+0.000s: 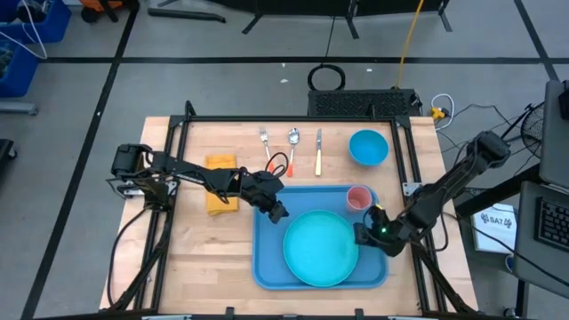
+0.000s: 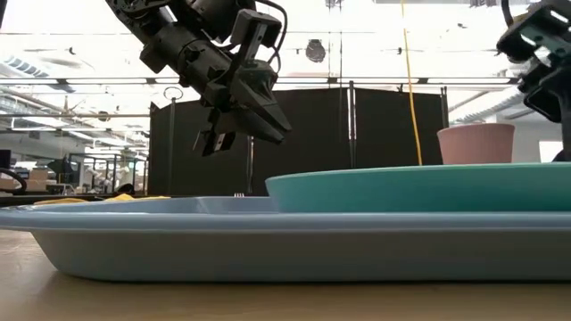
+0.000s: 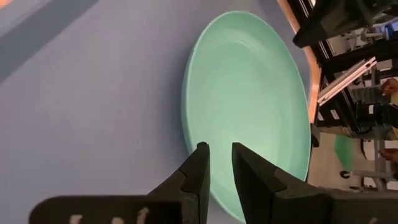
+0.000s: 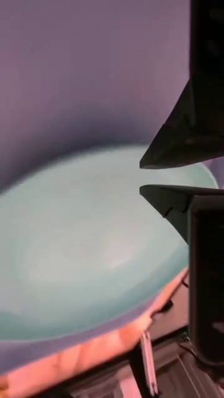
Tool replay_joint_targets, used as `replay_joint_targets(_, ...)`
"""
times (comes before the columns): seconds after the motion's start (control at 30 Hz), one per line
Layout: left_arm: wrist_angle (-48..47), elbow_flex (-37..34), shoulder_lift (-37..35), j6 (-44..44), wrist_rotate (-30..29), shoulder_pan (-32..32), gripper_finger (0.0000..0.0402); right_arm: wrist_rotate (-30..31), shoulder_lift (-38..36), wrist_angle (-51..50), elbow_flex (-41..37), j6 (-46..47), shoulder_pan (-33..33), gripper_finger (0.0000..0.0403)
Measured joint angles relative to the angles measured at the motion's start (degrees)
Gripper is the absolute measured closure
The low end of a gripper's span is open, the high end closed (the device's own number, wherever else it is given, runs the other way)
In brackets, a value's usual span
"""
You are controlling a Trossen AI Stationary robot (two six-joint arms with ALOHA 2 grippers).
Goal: Set up tray
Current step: Put the green plate at the center of the blue serving tray, then put the blue bowl on top of the the green plate
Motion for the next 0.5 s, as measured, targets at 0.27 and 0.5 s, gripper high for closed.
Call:
replay_joint_targets(0.27,-0.79,0.0,0.02,0.28,0.12,0.07,0.0332,-0.27,-7.1,1.33,0.0,-6.06,0.42,0.0358)
replay_joint_targets(0.5,-0.96,0.0,0.02,0.55,0.55,0.69,0.0332,12.06,-13.3,9.44,-0.02,-17.57,0.35,0.0359)
